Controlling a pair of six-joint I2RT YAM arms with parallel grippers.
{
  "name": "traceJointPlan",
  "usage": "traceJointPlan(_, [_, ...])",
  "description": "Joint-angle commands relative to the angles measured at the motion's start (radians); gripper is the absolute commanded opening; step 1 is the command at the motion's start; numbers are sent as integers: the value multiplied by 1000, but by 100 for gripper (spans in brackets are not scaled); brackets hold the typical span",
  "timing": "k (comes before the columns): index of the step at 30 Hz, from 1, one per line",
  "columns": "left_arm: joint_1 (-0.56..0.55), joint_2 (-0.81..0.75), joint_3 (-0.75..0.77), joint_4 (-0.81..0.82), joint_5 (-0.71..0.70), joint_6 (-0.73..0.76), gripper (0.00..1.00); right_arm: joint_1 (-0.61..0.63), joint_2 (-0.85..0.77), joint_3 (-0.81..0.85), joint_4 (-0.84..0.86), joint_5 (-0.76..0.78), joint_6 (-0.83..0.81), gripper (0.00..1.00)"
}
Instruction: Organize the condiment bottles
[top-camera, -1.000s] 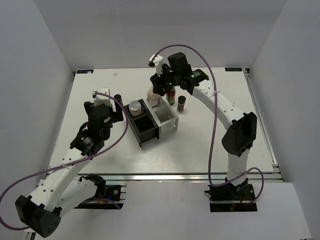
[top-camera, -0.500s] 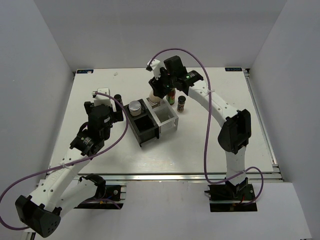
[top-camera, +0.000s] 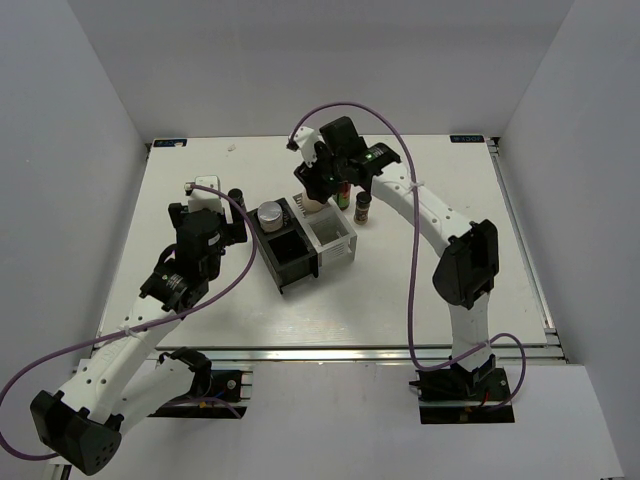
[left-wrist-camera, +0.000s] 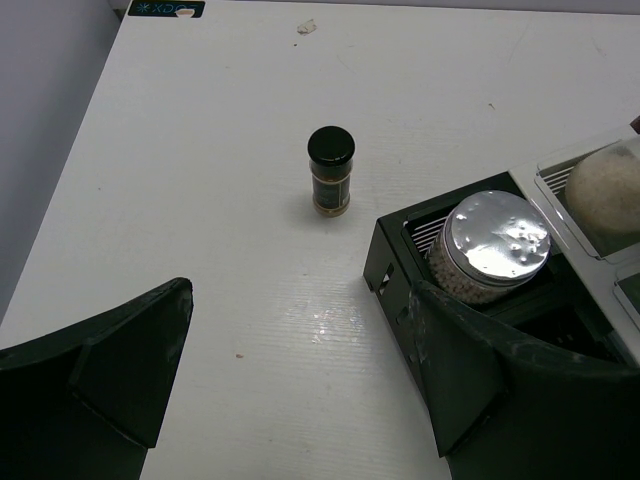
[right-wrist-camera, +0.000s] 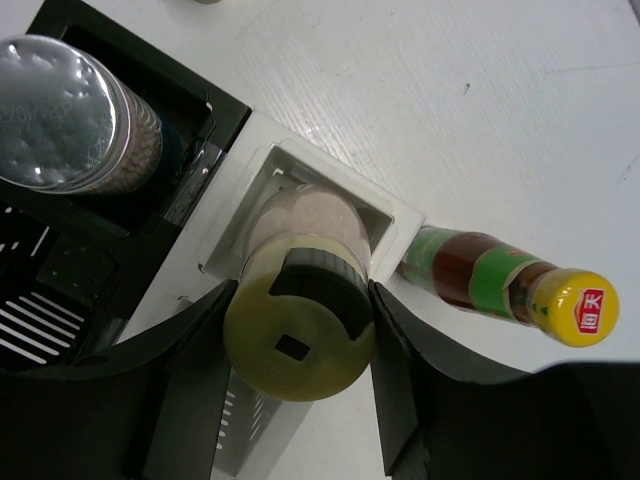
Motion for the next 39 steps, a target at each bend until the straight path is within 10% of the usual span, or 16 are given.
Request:
traceJointPlan(1, [4,-13,1,20,9,6,98,15,13,47,-39,34,-12,0])
traceJointPlan(8, [4,-14,1,21,14,6,98,24,57,82,-40,59,-23,1])
traceJointPlan(25, [4,-10,-3,23,9,6,98,27,121,89,-2,71,2,89])
traceJointPlan(39, [4,-13,-3,26,18,5,98,-6,-214,-119,154,3,94,65])
